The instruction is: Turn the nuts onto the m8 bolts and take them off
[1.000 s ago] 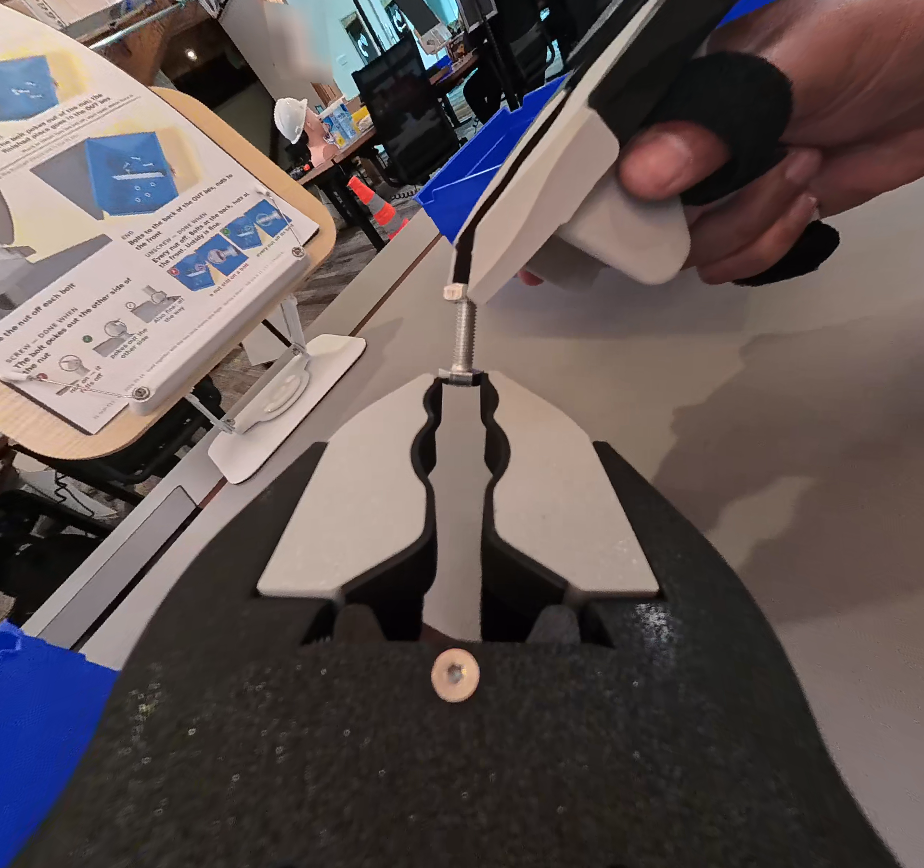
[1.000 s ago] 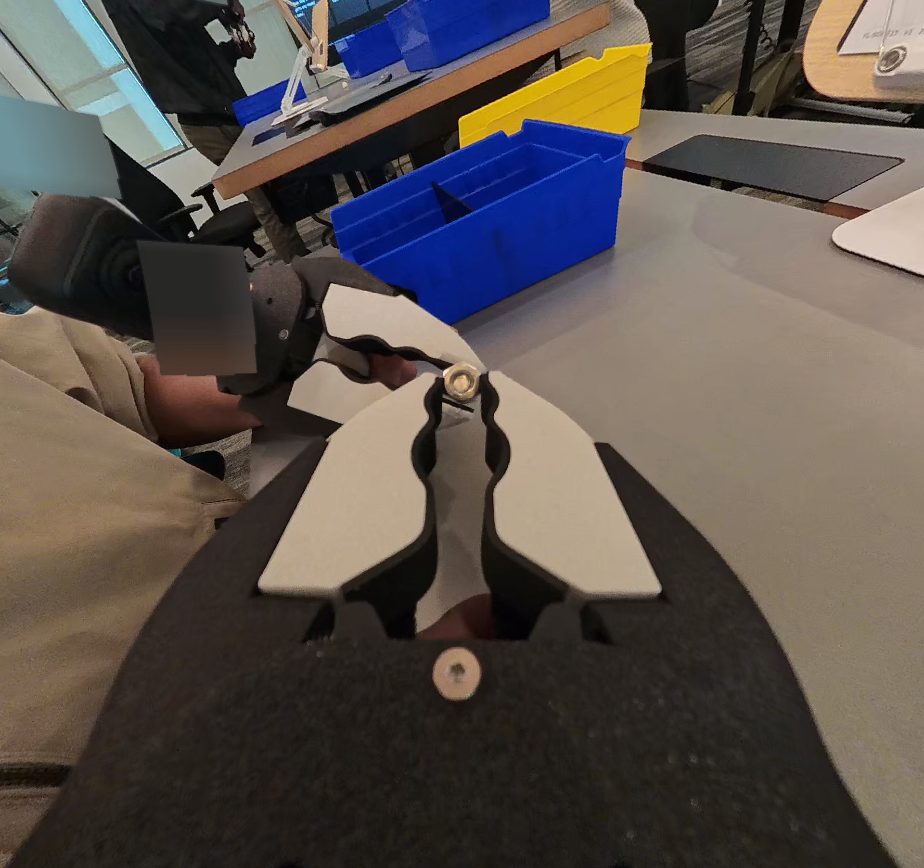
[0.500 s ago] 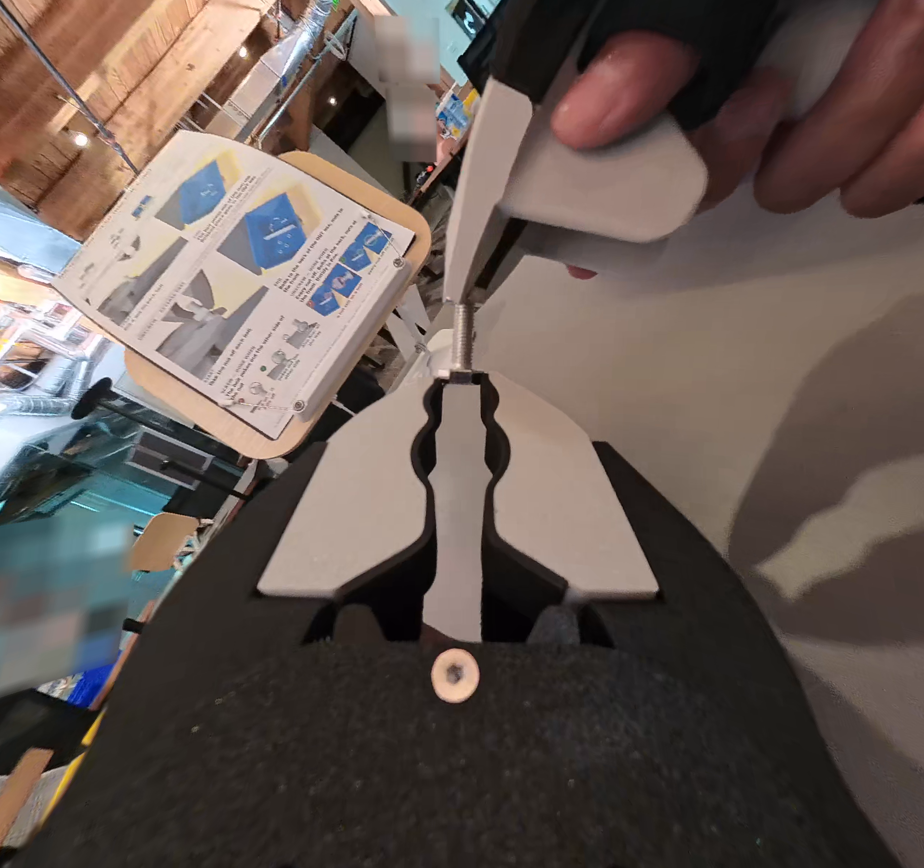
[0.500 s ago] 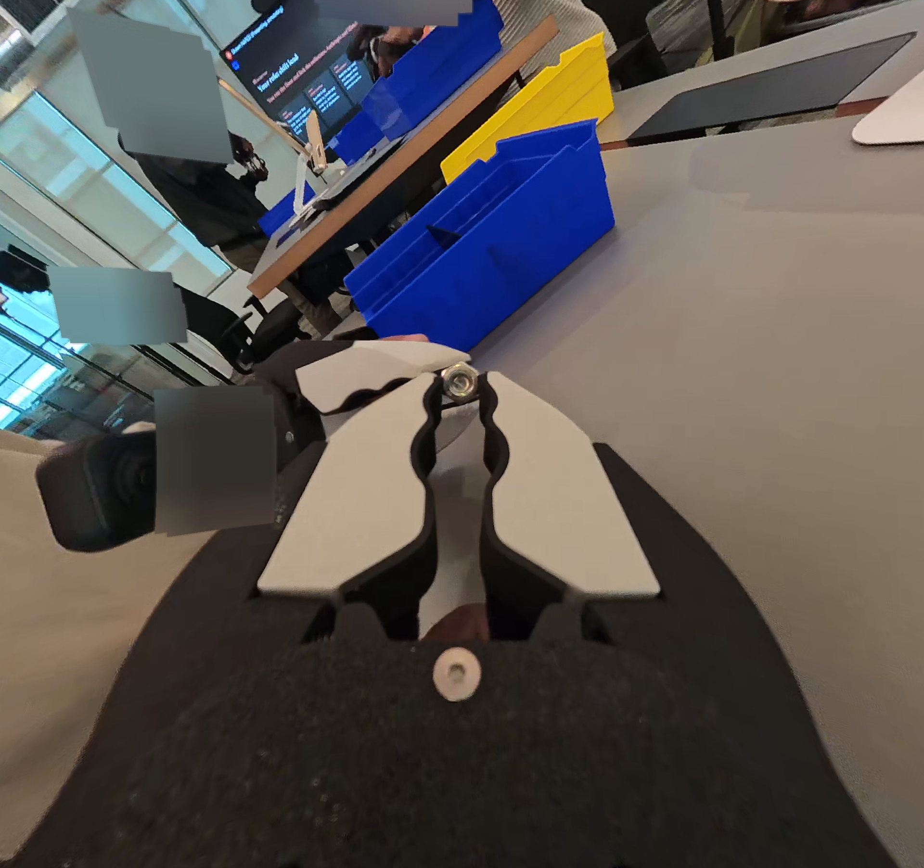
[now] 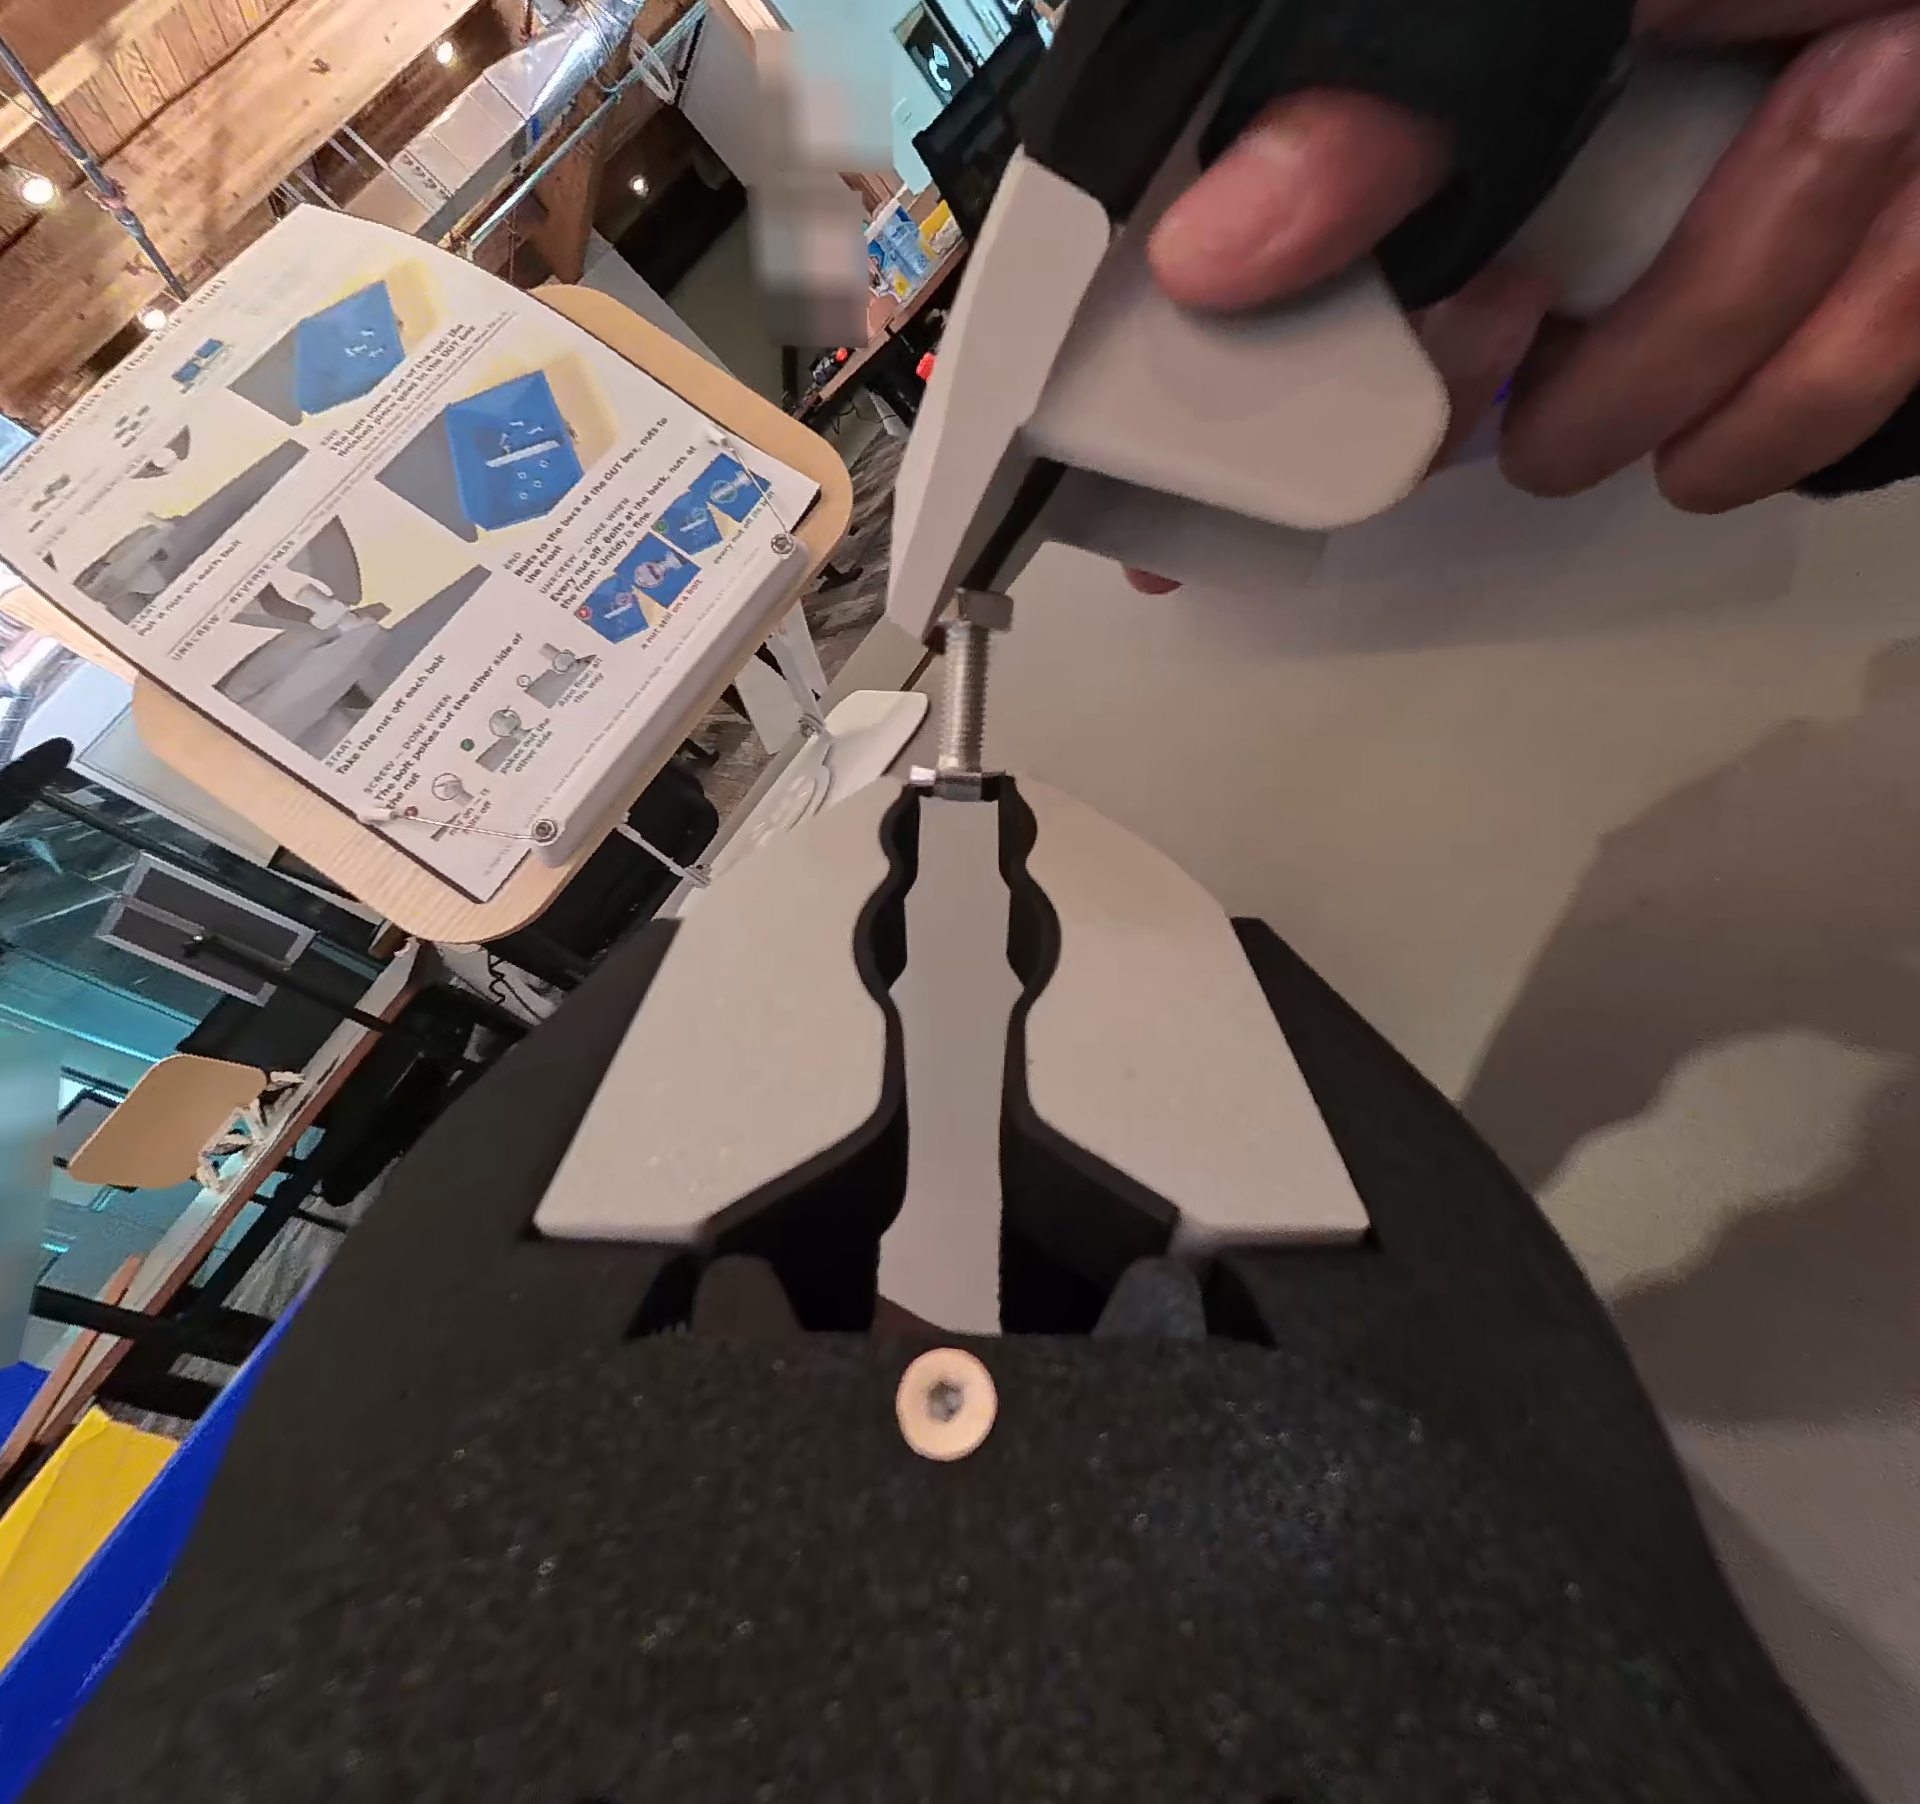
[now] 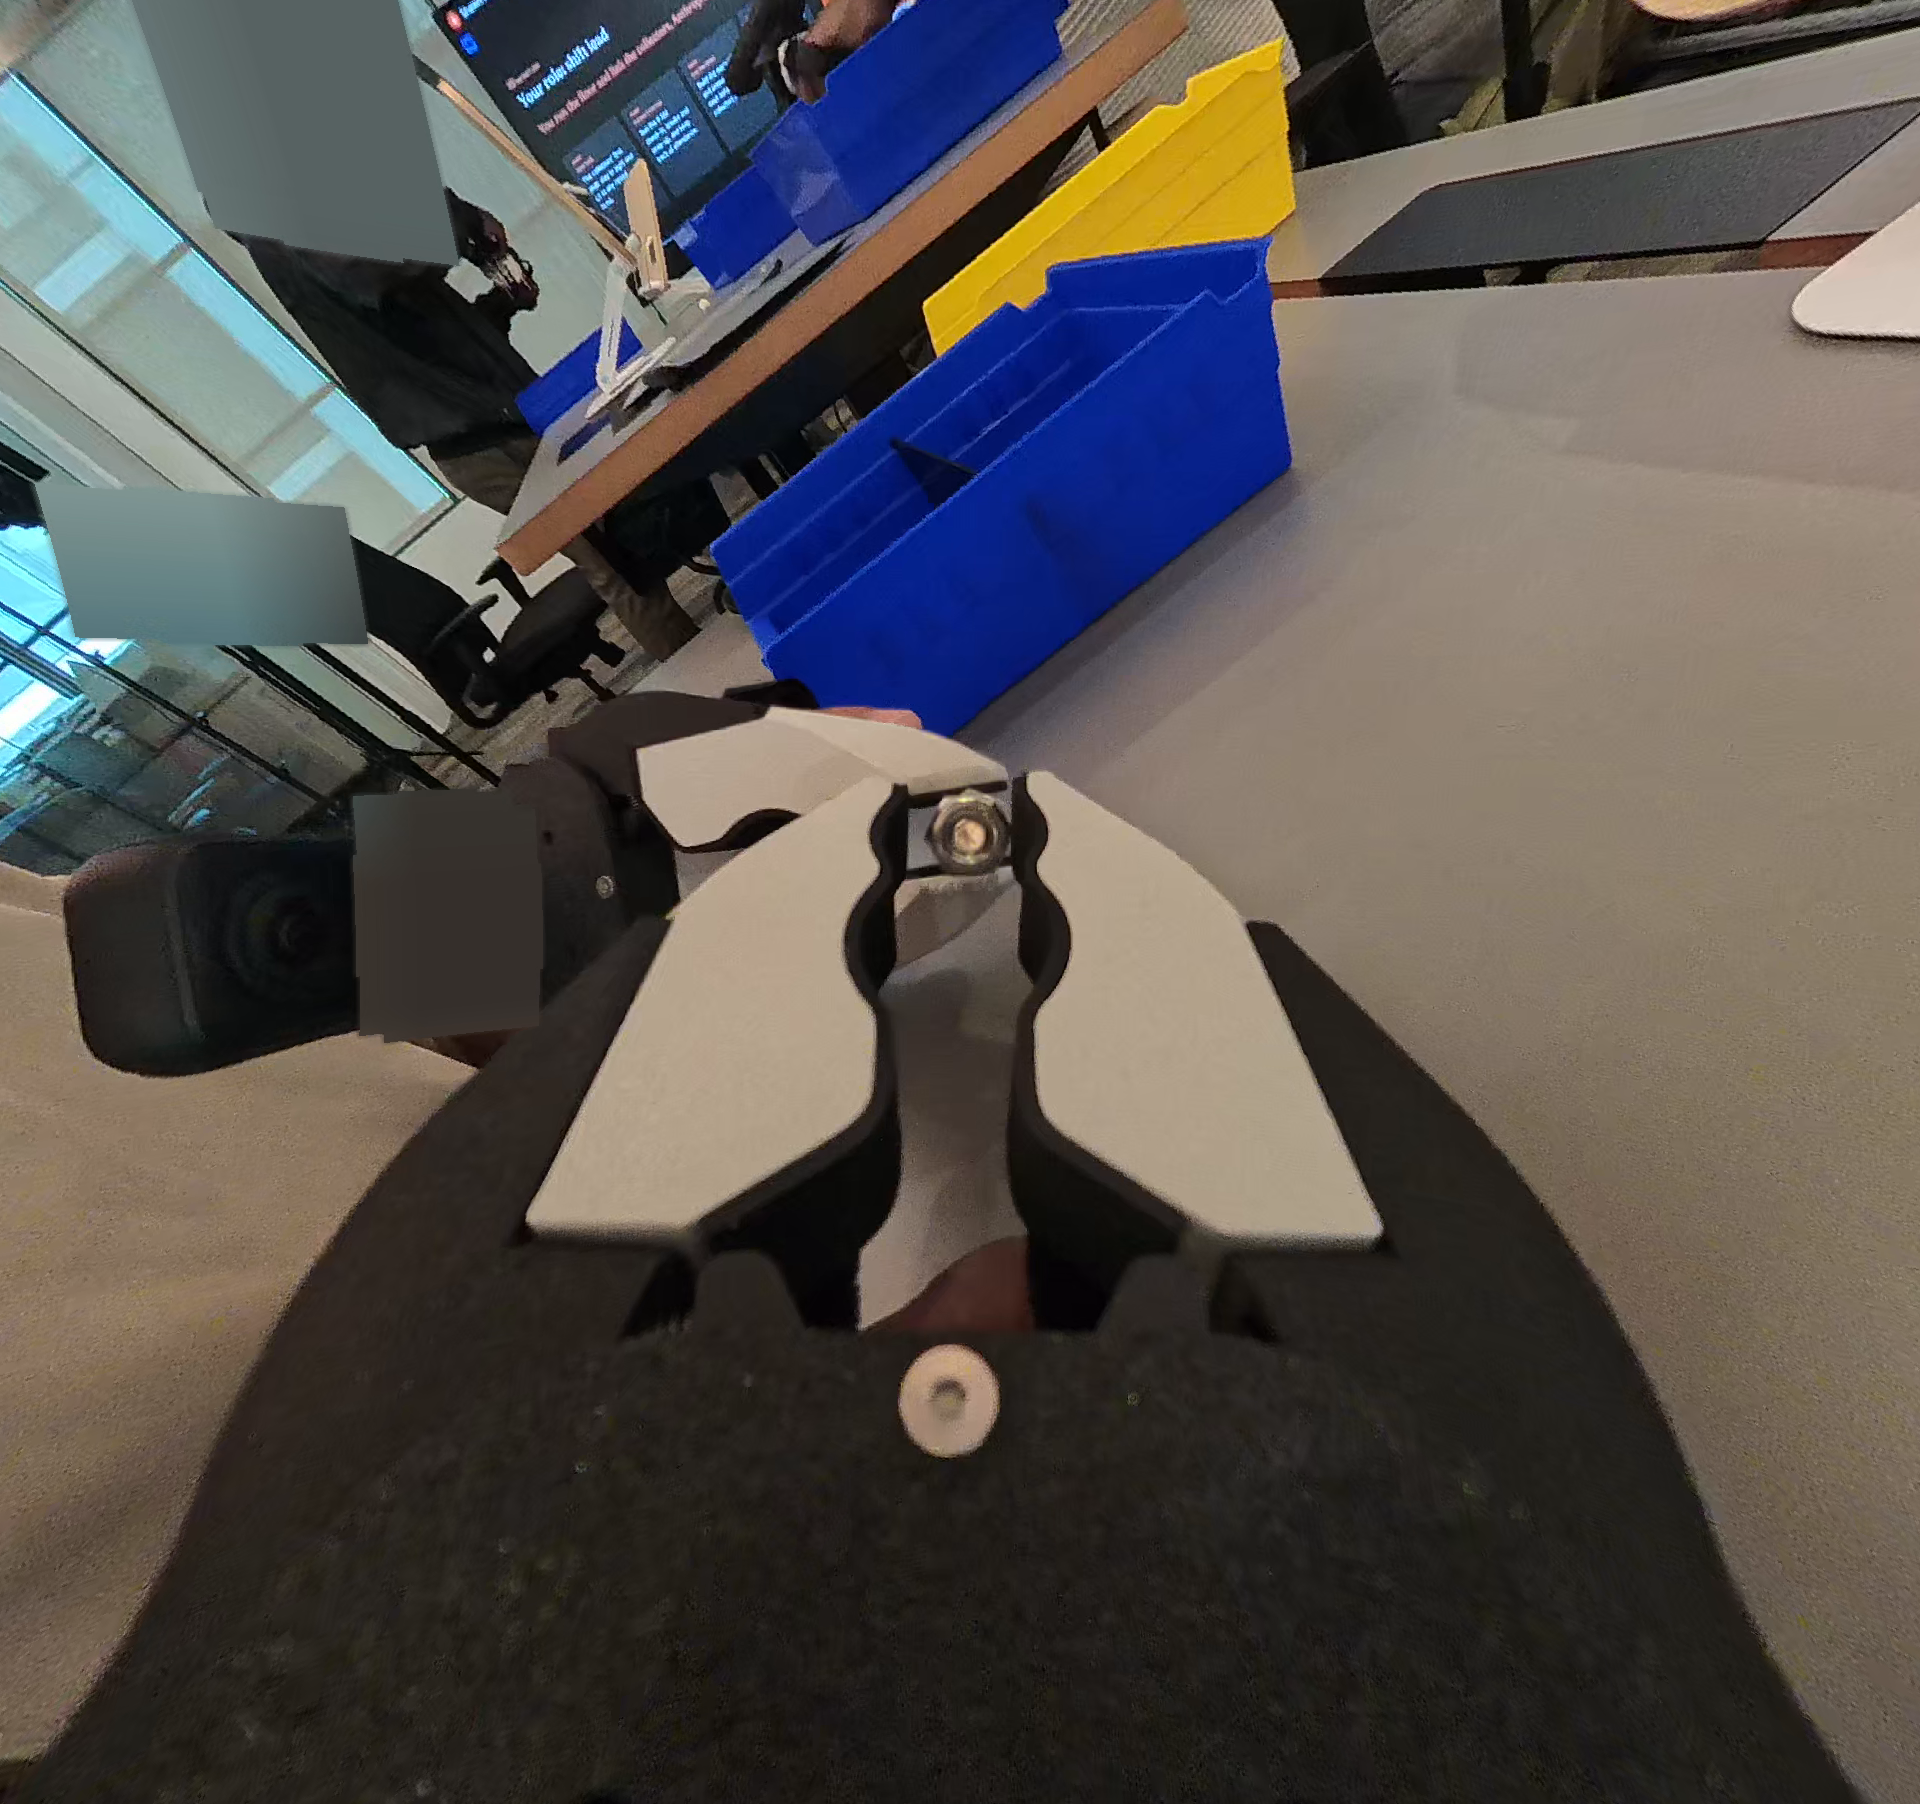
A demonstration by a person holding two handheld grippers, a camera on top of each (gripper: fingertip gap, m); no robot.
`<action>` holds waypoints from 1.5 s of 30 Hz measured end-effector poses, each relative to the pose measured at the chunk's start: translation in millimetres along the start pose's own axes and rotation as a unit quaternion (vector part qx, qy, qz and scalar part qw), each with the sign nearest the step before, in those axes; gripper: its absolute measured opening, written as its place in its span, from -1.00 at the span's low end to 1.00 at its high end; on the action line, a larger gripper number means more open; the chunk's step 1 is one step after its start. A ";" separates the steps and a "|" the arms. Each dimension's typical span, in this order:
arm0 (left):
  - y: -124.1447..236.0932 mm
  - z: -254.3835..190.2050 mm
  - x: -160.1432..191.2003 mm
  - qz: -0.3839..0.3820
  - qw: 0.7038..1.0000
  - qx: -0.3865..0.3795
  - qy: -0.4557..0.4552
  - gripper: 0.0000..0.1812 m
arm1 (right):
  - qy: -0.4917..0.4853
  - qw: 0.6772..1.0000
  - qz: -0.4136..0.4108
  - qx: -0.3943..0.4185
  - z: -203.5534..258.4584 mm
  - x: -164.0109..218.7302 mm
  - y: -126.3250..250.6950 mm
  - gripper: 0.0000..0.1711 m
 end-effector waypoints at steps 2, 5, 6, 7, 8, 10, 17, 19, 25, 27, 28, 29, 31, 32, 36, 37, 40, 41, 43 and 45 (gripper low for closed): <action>-0.7 0.3 0.3 0.000 1.000 0.005 0.010 -0.84 | 0.009 1.000 0.004 0.002 0.1 -0.9 0.8 -0.77; -0.6 1.8 0.8 -0.001 0.999 0.016 0.032 -0.84 | 0.026 1.000 0.003 0.009 -1.4 -3.8 3.5 -0.77; -0.6 3.2 0.7 -0.002 0.999 0.015 0.038 -0.84 | 0.030 0.999 0.002 0.011 -2.4 -5.3 4.8 -0.76; -0.2 3.5 1.5 0.000 0.999 0.017 0.042 -0.84 | 0.037 0.999 0.001 0.011 -2.8 -7.1 6.4 -0.76; -1.4 2.8 1.6 0.001 0.998 0.024 0.055 -0.84 | 0.046 0.999 -0.001 0.008 -2.2 -9.1 7.5 -0.75; -0.7 3.3 0.2 -0.006 0.994 0.046 0.097 -0.84 | 0.092 0.996 0.009 -0.008 3.7 -12.0 11.2 -0.74; 3.9 12.5 -5.8 -0.054 0.952 0.150 0.263 -0.84 | 0.292 0.954 0.072 -0.014 11.2 -14.9 20.7 -0.62; 6.8 13.5 -9.0 -0.072 0.937 0.175 0.294 -0.84 | 0.275 0.959 0.062 -0.031 13.6 -17.6 16.8 -0.61; 12.5 13.4 -13.7 -0.100 0.904 0.232 0.346 -0.84 | 0.293 0.953 0.032 -0.069 21.9 -20.2 10.8 -0.68; 14.2 13.5 -14.2 -0.107 0.899 0.239 0.351 -0.84 | 0.302 0.949 0.040 -0.077 22.9 -20.1 11.0 -0.68; 15.1 12.2 -14.9 -0.108 0.895 0.250 0.355 -0.84 | 0.306 0.947 0.046 -0.082 23.8 -19.7 10.5 -0.66; 15.7 12.0 -15.6 -0.111 0.892 0.253 0.358 -0.84 | 0.309 0.945 0.049 -0.091 25.1 -19.3 10.1 -0.64; 16.1 9.1 -18.4 -0.115 0.884 0.271 0.363 -0.84 | 0.316 0.942 0.054 -0.104 27.4 -19.2 9.7 -0.63; 16.2 9.4 -18.8 -0.118 0.883 0.271 0.365 -0.84 | 0.319 0.940 0.054 -0.111 28.8 -19.6 9.9 -0.64; 18.1 7.2 -20.8 -0.122 0.877 0.287 0.365 -0.84 | 0.330 0.935 0.056 -0.120 31.4 -21.1 10.3 -0.72; 18.3 6.2 -20.9 -0.121 0.877 0.289 0.364 -0.84 | 0.332 0.934 0.059 -0.121 31.3 -20.9 9.9 -0.74; 17.1 5.4 -19.9 -0.117 0.881 0.283 0.360 -0.84 | 0.330 0.934 0.063 -0.117 31.1 -20.3 8.8 -0.83; 16.4 5.0 -19.2 -0.114 0.886 0.279 0.353 -0.84 | 0.329 0.935 0.066 -0.114 30.1 -20.0 8.4 -0.83; 14.8 6.1 -17.4 -0.109 0.893 0.266 0.347 -0.84 | 0.323 0.938 0.069 -0.104 27.0 -20.2 7.5 -0.83; 13.3 6.5 -16.3 -0.101 0.906 0.248 0.328 -0.84 | 0.312 0.943 0.071 -0.095 24.4 -19.7 6.2 -0.83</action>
Point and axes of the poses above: each gripper's, where its closed fingertips meet, y back along the fingers, x out of its underside, z = x × y across the jaws, the point moved 3 cm from there along y, back along the fingers, and after that the axes turned 5 degrees about y, right-handed, at the moved point
